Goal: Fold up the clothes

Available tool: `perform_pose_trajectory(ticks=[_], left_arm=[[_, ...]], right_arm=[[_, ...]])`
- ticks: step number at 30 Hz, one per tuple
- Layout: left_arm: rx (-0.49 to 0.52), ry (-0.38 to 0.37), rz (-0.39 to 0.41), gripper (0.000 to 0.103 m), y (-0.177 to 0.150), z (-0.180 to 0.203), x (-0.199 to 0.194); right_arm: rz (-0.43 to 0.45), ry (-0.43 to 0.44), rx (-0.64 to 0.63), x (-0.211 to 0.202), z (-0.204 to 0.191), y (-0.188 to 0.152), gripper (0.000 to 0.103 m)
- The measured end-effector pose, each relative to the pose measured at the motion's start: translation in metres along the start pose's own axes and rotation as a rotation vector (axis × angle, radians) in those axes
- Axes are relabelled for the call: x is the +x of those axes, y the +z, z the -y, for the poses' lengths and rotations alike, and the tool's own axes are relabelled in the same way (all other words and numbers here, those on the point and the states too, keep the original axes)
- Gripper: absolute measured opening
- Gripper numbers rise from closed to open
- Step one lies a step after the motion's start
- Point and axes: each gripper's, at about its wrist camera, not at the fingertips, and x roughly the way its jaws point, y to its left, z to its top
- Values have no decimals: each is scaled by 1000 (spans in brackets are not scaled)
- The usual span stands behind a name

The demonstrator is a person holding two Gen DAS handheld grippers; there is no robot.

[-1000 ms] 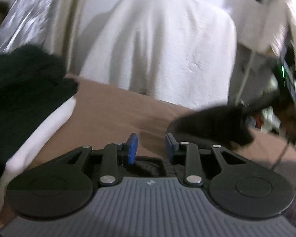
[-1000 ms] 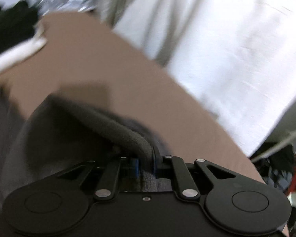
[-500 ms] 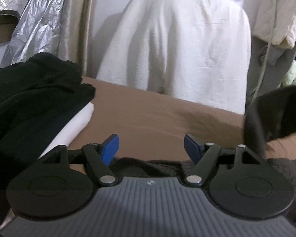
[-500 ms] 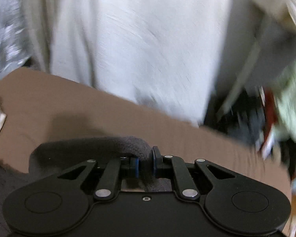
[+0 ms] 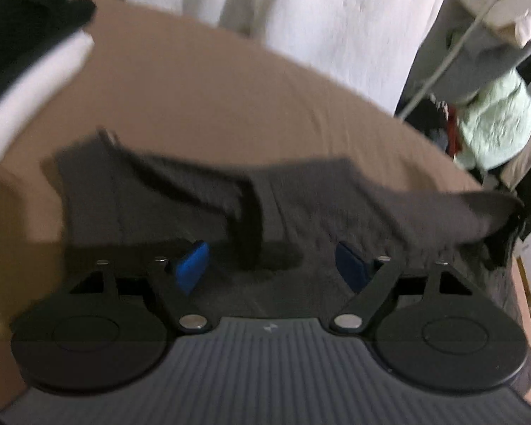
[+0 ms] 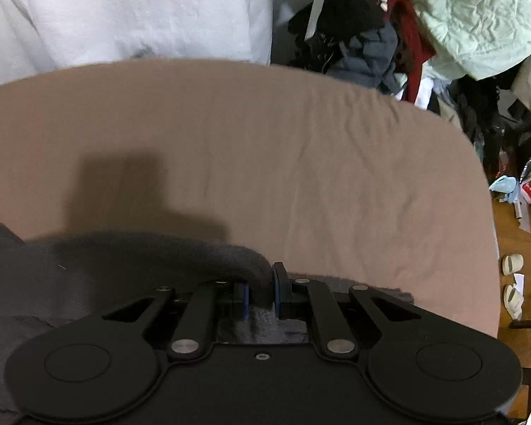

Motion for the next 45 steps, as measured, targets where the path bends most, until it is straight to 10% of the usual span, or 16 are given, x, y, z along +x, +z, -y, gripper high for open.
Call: perform_pose_trajectory(ticks=[3,11,16,20,24,28,33,41,44,45], left_arm=[[28,10,16,81,-4,9,2],[-25,-12,25,88,-6,8,13],[-47,-7,31,88,-6,7,14],[-43,6,17,89,-4,12,16],[-40,7,34,89,-5,12,16],[-87,-59,97,77,-6,3,12],[-72,-58,100,16,0,1,23],[-40,-18,161,13,39,-5,20],[-21,59,62,12,71,-1,41],[13,103,47,12,79,4,48]], right_arm=[[31,-97,-56,12,-4,-2,45],[340,-141,-58,20,14,-46,71],[408,-67,141,49,48,-75,73],[418,-214,46,61,52,-72,87],[431,-188,71,57,56,-67,83],[435,100,321,47,87,-84,83],[414,402,606,46,116,-117,84],[342,409,481,67,66,-102,84],[334,373,379,70,41,-83,22],[332,360,345,72,32,-76,17]])
